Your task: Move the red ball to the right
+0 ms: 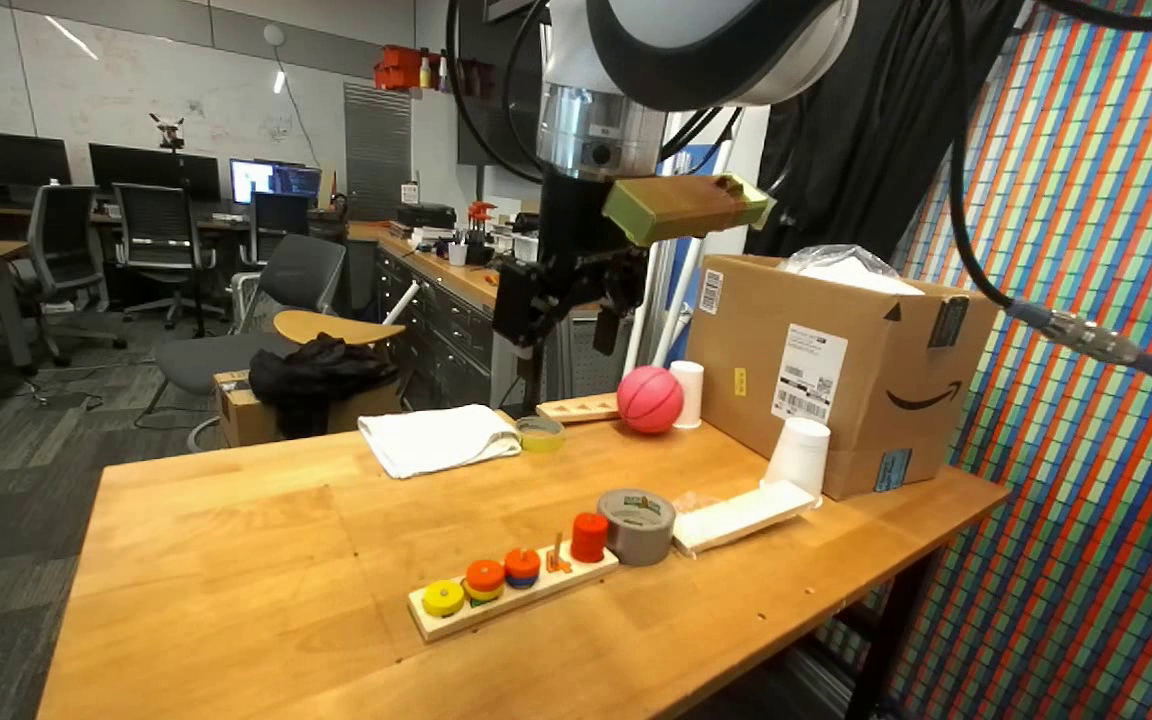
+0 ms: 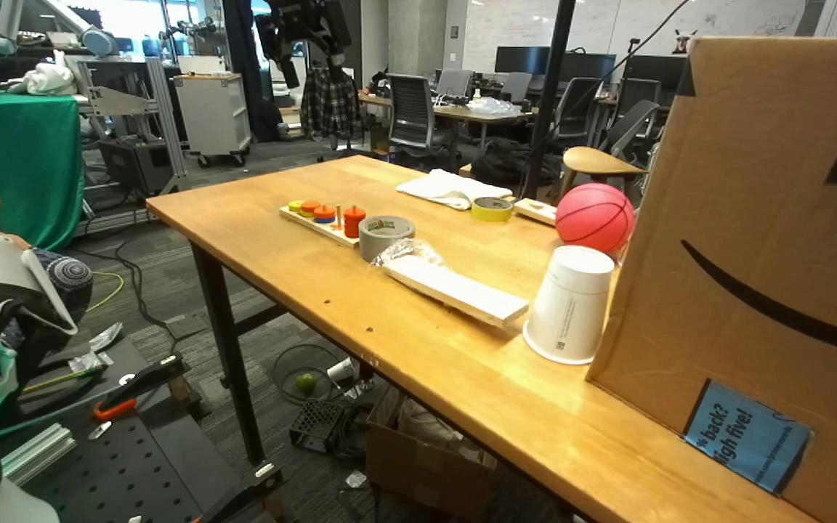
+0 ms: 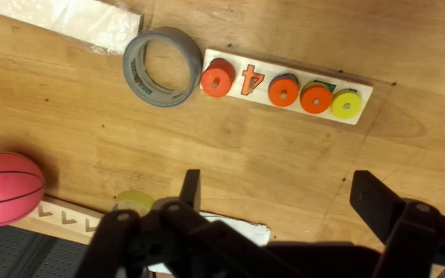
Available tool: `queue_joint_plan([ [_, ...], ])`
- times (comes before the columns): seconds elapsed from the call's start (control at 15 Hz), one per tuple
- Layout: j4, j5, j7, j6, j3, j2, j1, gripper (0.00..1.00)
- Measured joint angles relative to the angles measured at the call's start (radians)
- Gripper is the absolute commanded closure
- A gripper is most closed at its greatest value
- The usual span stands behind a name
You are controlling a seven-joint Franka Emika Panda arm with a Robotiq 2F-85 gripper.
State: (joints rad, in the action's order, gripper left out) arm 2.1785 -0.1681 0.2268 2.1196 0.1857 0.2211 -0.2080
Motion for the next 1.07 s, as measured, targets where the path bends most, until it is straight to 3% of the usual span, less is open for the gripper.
queue_joint_plan([
  [0.47, 0.095, 0.063, -0.054, 0.041, 0.02, 0.055, -0.008, 0.0],
  [1.07, 0.103, 0.068, -0.086, 0.096, 0.02, 0.047, -0.008, 0.0],
])
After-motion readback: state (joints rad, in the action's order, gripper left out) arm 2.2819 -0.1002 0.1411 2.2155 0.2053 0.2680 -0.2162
